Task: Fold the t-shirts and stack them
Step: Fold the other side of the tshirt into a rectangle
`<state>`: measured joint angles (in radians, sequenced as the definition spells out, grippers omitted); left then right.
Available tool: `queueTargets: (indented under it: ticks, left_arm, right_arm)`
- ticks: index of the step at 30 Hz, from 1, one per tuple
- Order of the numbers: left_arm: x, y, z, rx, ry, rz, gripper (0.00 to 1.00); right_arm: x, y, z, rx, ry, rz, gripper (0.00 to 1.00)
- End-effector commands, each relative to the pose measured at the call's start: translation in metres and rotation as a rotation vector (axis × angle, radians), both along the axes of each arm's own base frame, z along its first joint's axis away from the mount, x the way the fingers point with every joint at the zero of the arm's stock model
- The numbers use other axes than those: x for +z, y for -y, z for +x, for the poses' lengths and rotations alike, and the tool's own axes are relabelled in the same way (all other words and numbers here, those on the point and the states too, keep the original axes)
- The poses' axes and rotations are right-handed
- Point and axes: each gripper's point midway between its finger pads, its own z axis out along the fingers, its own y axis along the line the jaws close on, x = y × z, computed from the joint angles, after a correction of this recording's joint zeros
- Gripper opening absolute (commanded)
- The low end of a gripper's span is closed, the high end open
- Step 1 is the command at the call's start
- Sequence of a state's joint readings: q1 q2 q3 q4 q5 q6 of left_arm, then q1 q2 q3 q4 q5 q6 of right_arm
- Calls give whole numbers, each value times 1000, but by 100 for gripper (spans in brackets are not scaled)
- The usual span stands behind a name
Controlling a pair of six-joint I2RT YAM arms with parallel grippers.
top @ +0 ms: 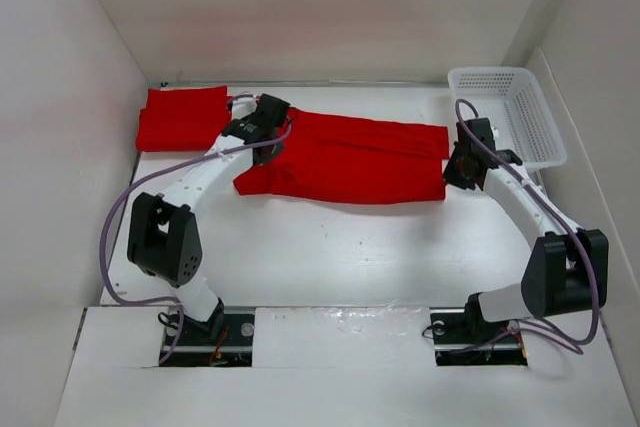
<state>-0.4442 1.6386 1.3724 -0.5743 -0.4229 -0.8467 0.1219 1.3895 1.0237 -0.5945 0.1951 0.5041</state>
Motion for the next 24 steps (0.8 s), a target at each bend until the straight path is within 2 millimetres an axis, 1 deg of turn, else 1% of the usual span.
queueTargets:
  ticks: [1, 2, 3, 5, 6, 7, 8, 9, 10, 11, 12, 13, 14, 15, 16, 17, 18, 19, 20, 21, 22, 23, 24]
  left_arm:
    - [16, -10, 11, 8, 22, 32, 0]
    - [16, -11, 18, 0, 25, 21, 0]
    - [11, -15, 20, 12, 14, 26, 0]
    - [20, -13, 28, -5, 33, 30, 0]
    - [19, -17, 32, 10, 31, 39, 0]
    - [22, -17, 34, 2, 39, 42, 0]
    - [21, -16, 36, -9, 33, 53, 0]
    - [27, -14, 42, -8, 48, 47, 0]
    - [23, -13, 45, -17, 40, 58, 0]
    - [24, -16, 50, -7, 43, 57, 0]
    - [25, -15, 53, -6, 46, 56, 0]
    - [21, -15, 54, -7, 33, 61, 0]
    - [25, -19, 57, -1, 42, 62, 0]
    - [21, -24, 59, 9, 33, 66, 0]
    - [26, -21, 63, 5, 49, 52, 0]
    - [21, -26, 64, 7, 37, 63, 0]
    - [24, -30, 67, 18, 45, 60, 0]
    - [20, -30, 67, 11, 34, 69, 0]
    - [21, -34, 71, 21, 37, 68, 0]
    - [27, -35, 74, 28, 54, 71, 0]
    - [27, -34, 76, 20, 51, 79, 0]
    - [32, -38, 80, 31, 65, 74, 0]
    - [27, -38, 80, 24, 52, 84, 0]
  right_arm:
    - [19, 11, 22, -17, 61, -43, 0]
    - [20, 10, 26, -17, 63, -43, 0]
    - [20, 12, 26, -23, 63, -50, 0]
    - [23, 11, 31, -23, 71, -49, 0]
    - [20, 17, 31, -42, 61, -76, 0]
    - [25, 15, 34, -40, 75, -88, 0]
    - [26, 17, 37, -50, 78, -100, 0]
    - [30, 18, 39, -56, 88, -106, 0]
    - [31, 21, 43, -66, 91, -119, 0]
    - [31, 21, 43, -66, 91, -119, 0]
    - [33, 20, 47, -67, 95, -118, 0]
    - [28, 22, 48, -71, 81, -128, 0]
    - [34, 21, 53, -72, 96, -125, 0]
    - [31, 21, 56, -72, 87, -127, 0]
    - [30, 21, 59, -71, 85, -127, 0]
    - [27, 23, 59, -69, 75, -141, 0]
    - [33, 22, 65, -70, 90, -139, 0]
    - [27, 22, 65, -69, 75, -141, 0]
    - [33, 23, 68, -76, 89, -147, 0]
    - [32, 23, 72, -76, 87, -147, 0]
    - [26, 23, 72, -75, 73, -149, 0]
    - [30, 22, 74, -75, 82, -148, 0]
    - [24, 22, 75, -74, 67, -150, 0]
